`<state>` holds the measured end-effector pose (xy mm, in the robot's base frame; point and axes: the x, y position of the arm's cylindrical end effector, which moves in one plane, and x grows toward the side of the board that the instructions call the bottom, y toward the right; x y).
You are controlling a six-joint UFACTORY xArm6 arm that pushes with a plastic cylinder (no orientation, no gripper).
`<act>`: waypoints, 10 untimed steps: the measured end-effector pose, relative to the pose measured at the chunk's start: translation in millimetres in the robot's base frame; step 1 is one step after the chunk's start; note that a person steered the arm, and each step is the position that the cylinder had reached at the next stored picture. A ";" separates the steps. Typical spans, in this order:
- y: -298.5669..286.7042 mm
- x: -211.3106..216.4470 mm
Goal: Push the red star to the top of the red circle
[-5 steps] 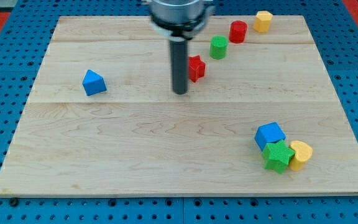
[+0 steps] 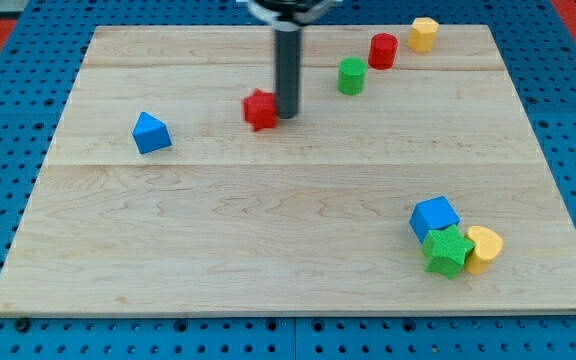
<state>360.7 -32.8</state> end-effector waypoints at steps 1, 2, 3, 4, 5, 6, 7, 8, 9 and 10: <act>-61.9 2.7; -90.6 6.6; -24.7 -4.0; 47.6 -19.5; 115.7 -35.6; 138.7 -59.5; 128.0 -70.4; 178.4 -66.2; 214.2 -84.3; 186.3 -113.3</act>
<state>247.4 153.5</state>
